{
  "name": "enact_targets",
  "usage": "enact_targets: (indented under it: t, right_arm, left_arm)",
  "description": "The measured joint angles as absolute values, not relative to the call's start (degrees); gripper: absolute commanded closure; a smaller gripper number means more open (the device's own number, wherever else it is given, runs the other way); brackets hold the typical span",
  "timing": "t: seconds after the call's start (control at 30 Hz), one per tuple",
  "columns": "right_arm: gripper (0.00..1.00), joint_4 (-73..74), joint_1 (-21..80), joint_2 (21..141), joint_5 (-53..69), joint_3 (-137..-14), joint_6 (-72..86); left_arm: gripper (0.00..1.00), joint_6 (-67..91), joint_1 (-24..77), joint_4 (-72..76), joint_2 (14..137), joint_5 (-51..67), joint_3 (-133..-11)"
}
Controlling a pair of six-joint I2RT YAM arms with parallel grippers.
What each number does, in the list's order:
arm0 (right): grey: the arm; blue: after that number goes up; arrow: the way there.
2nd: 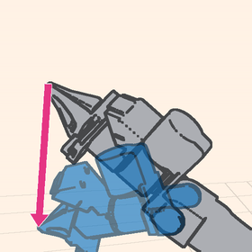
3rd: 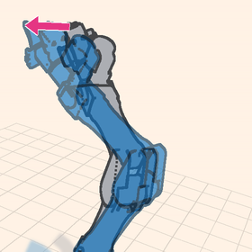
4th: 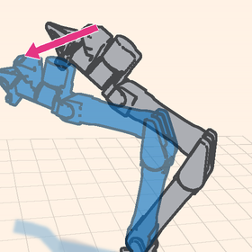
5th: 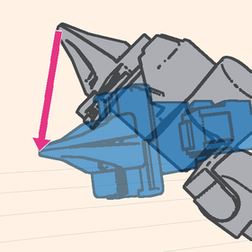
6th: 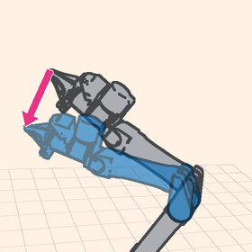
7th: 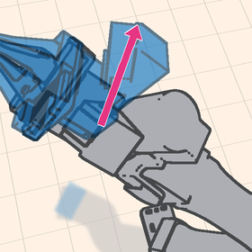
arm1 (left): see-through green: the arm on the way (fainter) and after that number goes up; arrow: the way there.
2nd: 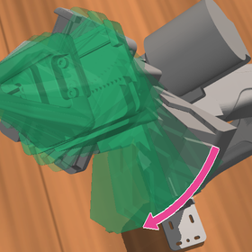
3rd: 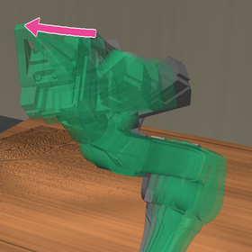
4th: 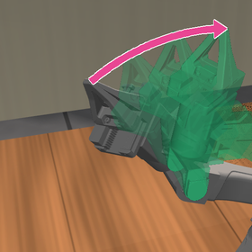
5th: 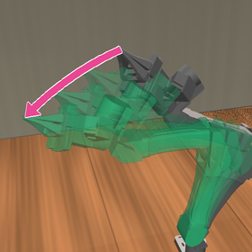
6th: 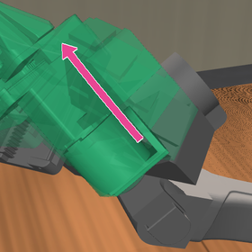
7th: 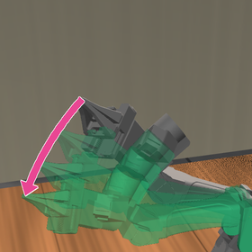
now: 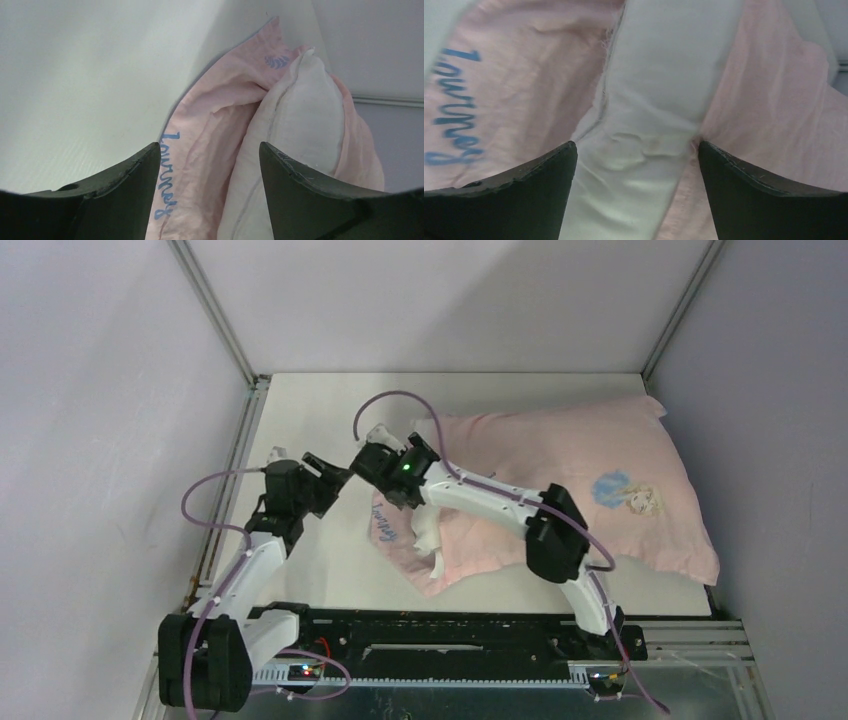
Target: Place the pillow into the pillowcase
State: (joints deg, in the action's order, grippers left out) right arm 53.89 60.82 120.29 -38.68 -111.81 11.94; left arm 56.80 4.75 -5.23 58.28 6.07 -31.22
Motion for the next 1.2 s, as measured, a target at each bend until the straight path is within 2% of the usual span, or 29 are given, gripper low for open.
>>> enact_targets:
  t: [0.13,0.2,0.27,0.37,0.4,0.53,0.67,0.93,1.2]
  right_arm:
    - [0.04,54.96,61.45,126.17,-44.34,-111.96,9.96]
    - [0.11,55.42,61.73,128.68,-47.09,-112.05,9.43]
    - [0.36,55.92,62.04,130.82,-49.67,-112.31,9.15]
    - [0.96,57.65,61.78,132.09,-51.75,-112.64,9.32]
    - [1.00,58.13,61.49,132.09,-51.86,-112.81,9.54]
    - [1.00,56.77,58.98,127.90,-46.35,-111.70,10.72]
    - [1.00,50.22,55.55,113.34,-33.63,-102.48,12.58]
    - [1.00,39.72,52.60,89.08,-20.16,-87.20,18.13]
    - [1.00,30.55,54.39,80.60,-15.68,-72.12,22.06]
  left_arm:
    - [0.22,56.47,3.14,-5.19,58.28,7.55,-31.22]
    - [0.21,56.42,2.92,-5.17,58.28,8.08,-31.22]
    - [0.20,56.40,2.79,-4.99,58.28,8.49,-31.22]
    - [0.20,56.38,2.70,-4.56,58.28,9.50,-31.22]
    - [0.21,56.36,2.68,-4.36,58.28,9.85,-31.22]
    - [0.26,56.34,2.72,-2.26,58.92,12.36,-31.18]
    - [0.33,56.01,5.34,0.10,61.10,14.20,-31.18]
    - [0.39,56.03,20.01,3.99,68.71,14.31,-31.81]
    - [0.46,57.12,33.39,7.03,77.78,11.92,-36.67]
